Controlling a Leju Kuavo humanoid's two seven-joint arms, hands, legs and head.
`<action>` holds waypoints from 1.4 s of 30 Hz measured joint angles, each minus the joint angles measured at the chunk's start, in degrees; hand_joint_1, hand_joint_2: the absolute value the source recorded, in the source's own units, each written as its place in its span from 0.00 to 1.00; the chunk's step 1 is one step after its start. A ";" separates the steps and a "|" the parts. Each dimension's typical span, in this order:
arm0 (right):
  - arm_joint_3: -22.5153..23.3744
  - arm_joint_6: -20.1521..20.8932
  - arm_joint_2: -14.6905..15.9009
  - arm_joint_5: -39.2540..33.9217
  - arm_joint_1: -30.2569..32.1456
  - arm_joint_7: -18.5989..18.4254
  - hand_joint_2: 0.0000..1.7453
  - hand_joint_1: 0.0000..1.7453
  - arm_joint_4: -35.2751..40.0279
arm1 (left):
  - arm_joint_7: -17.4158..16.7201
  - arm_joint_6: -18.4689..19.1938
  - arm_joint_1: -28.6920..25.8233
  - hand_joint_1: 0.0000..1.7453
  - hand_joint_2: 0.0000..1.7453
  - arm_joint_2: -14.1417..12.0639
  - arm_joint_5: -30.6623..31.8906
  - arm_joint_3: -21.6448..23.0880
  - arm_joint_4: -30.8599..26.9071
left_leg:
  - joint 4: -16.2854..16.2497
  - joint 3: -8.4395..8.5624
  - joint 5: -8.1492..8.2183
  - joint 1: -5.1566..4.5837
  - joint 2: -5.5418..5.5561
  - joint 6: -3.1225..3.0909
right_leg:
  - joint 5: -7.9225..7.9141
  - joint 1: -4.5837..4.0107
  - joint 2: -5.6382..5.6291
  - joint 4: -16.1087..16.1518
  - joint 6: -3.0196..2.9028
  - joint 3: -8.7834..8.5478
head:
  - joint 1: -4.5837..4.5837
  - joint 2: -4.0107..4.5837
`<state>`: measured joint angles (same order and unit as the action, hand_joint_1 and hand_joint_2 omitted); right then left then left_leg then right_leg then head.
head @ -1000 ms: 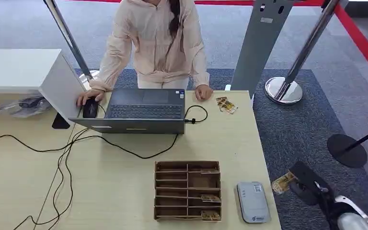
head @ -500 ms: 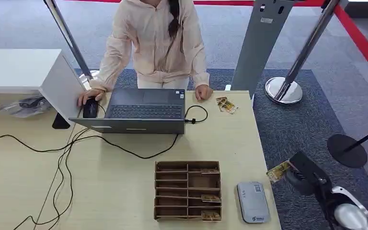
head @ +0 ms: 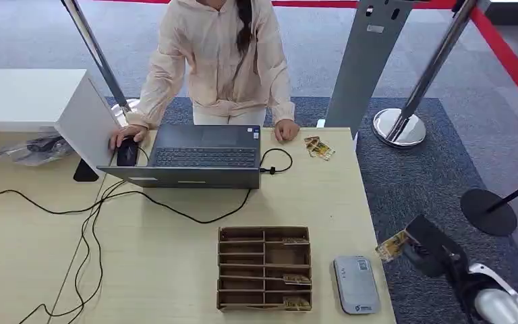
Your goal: Pass the card to the sensor for recognition and then transmit it.
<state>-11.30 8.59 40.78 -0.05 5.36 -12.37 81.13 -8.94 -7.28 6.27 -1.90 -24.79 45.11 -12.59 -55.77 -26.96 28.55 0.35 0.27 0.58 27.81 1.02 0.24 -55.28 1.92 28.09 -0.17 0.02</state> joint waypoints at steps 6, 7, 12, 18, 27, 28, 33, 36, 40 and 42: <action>-0.54 0.24 0.96 1.92 0.97 -2.80 1.00 1.00 0.07 | 0.00 0.00 0.01 0.00 0.00 -0.11 -0.42 0.17 0.00 | 0.00 0.00 0.00 0.00 0.00 0.00 | 0.00 0.00 0.00 0.00 0.00 0.00 | 0.02 0.00; -0.61 0.24 1.07 2.17 1.10 -2.91 1.00 1.00 0.07 | 0.00 0.00 0.00 0.00 0.00 -0.11 -0.41 0.17 0.00 | 0.00 0.00 0.00 0.00 0.00 0.00 | 0.00 0.00 0.00 0.00 0.00 0.00 | -0.02 0.00; -1.44 0.33 1.38 2.43 1.45 -3.24 1.00 1.00 -0.11 | 0.00 0.00 0.01 0.00 0.00 -0.13 -0.59 0.20 0.00 | 0.00 0.01 0.00 0.00 -0.01 0.00 | 0.00 0.00 0.00 0.00 0.00 0.01 | 0.02 0.00; -2.43 0.20 1.38 2.47 1.67 -3.19 1.00 1.00 -0.66 | 0.02 -0.09 0.03 0.00 0.00 -0.46 -0.68 0.24 0.00 | 0.00 0.00 0.00 0.00 -0.01 0.00 | 0.00 0.00 0.00 0.00 0.00 0.01 | 0.02 0.00; -3.39 0.02 1.33 2.62 1.66 -2.60 1.00 1.00 -1.49 | 0.31 -0.39 0.03 0.00 0.00 -0.66 -0.87 0.26 0.00 | 0.00 0.00 0.00 0.00 0.00 0.00 | 0.00 0.00 0.00 0.00 0.00 0.01 | 0.02 0.00; -3.41 0.02 1.33 2.62 1.64 -2.60 1.00 1.00 -1.51 | 0.39 -0.42 0.03 0.00 0.00 -0.68 -0.90 0.26 0.00 | 0.00 0.00 0.00 0.00 -0.01 0.00 | 0.00 0.00 0.00 0.00 0.00 0.00 | 0.02 0.00; -3.89 0.09 1.27 2.65 1.46 -2.49 1.00 1.00 -1.70 | 0.39 -0.44 0.04 0.00 0.00 -0.74 -0.94 0.33 0.00 | 0.00 0.00 0.00 0.01 0.00 0.00 | 0.00 0.00 0.00 0.00 0.00 0.00 | 0.00 0.00; -4.26 -0.15 1.20 3.00 1.17 -1.84 1.00 1.00 -1.70 | 0.39 -0.46 0.06 0.00 0.00 -0.74 -0.94 0.57 0.00 | 0.00 0.00 0.00 0.02 -0.01 0.00 | 0.00 0.00 0.00 0.00 0.00 0.00 | 0.00 0.00; -4.70 -1.60 1.07 2.60 0.69 0.22 1.00 1.00 -1.64 | 0.39 -0.52 0.09 0.00 0.00 -0.74 -1.20 1.09 0.00 | 0.00 -0.01 0.00 0.02 -0.01 0.00 | 0.00 0.00 0.00 -0.01 0.00 -0.01 | 0.00 0.00; -4.50 -3.37 0.81 1.57 0.36 2.43 1.00 1.00 -1.02 | 0.22 -0.61 0.09 0.00 0.00 -0.74 -1.62 1.16 0.00 | 0.00 -0.01 0.00 0.02 -0.01 0.00 | 0.00 0.00 0.00 -0.01 0.00 -0.01 | 0.02 0.00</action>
<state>-15.80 5.22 41.59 1.53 5.73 -9.94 80.11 -8.72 -7.89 6.36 -2.64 -26.40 46.27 -12.59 -55.76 -26.97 28.55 0.36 0.26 0.59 27.81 1.02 0.23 -55.29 1.92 28.08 -0.15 0.02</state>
